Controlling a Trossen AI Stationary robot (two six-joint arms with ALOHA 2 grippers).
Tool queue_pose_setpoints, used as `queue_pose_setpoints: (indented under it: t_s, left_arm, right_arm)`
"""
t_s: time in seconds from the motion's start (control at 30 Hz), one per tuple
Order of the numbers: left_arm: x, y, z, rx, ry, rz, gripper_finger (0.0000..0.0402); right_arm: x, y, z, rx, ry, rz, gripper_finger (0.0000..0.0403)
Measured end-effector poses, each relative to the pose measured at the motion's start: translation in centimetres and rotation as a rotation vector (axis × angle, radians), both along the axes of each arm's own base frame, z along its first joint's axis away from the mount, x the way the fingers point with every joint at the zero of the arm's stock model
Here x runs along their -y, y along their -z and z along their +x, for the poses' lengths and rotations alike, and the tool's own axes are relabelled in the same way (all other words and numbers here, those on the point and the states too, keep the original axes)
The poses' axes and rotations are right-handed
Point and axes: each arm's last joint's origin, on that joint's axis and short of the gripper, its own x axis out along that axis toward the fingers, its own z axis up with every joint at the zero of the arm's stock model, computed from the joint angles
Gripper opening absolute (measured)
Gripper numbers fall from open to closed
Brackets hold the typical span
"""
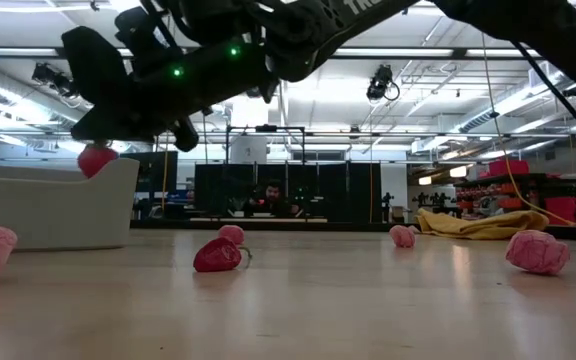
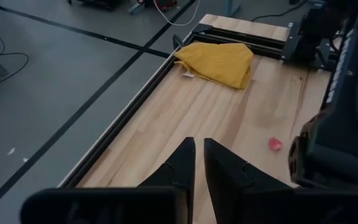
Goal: Pick and placing Produce into tupperware
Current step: Put the red strawberry into the gray bin, then put the red cherry into the gray bin
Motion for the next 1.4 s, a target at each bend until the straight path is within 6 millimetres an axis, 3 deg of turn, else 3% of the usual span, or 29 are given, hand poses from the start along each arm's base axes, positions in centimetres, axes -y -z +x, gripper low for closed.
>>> queue_pose_setpoints:
  t_s: [0.3,0.53,0.67,0.77,0.87,0.97,1.13,1.3,1.4]
  left_arm:
    - [0.0,0.0,0.0,-0.002,-0.001,0.002,0.0028]
    - [-0.1,0.0,0.0,-0.004,-0.002,0.002,0.0029]
    - [0.2,0.2,-0.1,-0.018,0.001,-0.011,0.0021]
    - [0.7,0.5,-0.3,-0.044,0.016,-0.022,0.0016]
    - [1.5,0.6,-0.4,-0.053,0.038,-0.039,0.0012]
    - [2.5,0.6,-0.5,-0.034,0.065,-0.066,0.0012]
    - [4.6,1.0,-0.2,-0.036,0.164,-0.183,0.002]
    - [7.4,2.2,0.4,-0.102,0.268,-0.262,0.0027]
    - [9.7,3.6,1.4,-0.158,0.309,-0.303,0.0033]
  right_arm:
    - [1.9,0.0,0.0,-0.019,-0.059,0.103,0.0064]
    - [0.8,-0.2,-0.1,-0.028,-0.097,0.137,0.011]
    - [0.1,-2.2,-1.3,-0.133,-0.259,0.222,0.0112]
    - [-0.5,-5.5,-3.8,-0.3,-0.374,0.268,0.0102]
    - [-1.4,-9.0,-7.2,-0.453,-0.395,0.206,0.009]
    - [-3.0,-12.7,-10.7,-0.527,-0.314,0.087,0.008]
    - [-6.9,-18.9,-17.0,-0.494,-0.148,-0.095,0.0075]
    - [-10.8,-21.0,-22.7,-0.439,-0.068,-0.186,0.0075]
    - [-12.3,-20.8,-25.9,-0.397,0.007,-0.176,0.0075]
